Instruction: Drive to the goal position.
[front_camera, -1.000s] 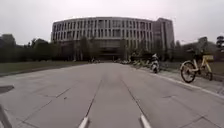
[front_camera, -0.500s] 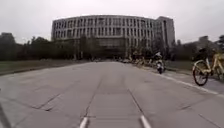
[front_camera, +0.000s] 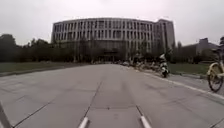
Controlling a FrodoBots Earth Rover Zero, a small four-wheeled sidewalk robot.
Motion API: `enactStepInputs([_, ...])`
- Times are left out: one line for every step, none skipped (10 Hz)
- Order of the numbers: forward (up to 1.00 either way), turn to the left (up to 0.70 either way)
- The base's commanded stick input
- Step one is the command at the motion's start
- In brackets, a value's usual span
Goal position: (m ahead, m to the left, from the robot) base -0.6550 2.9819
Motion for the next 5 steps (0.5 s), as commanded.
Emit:
enactStepInputs([1.0, 0.02])
enactStepInputs([1.0, 0.02])
enactStepInputs([1.0, 0.02])
enactStepInputs([1.0, 0.02])
enactStepInputs([1.0, 0.02])
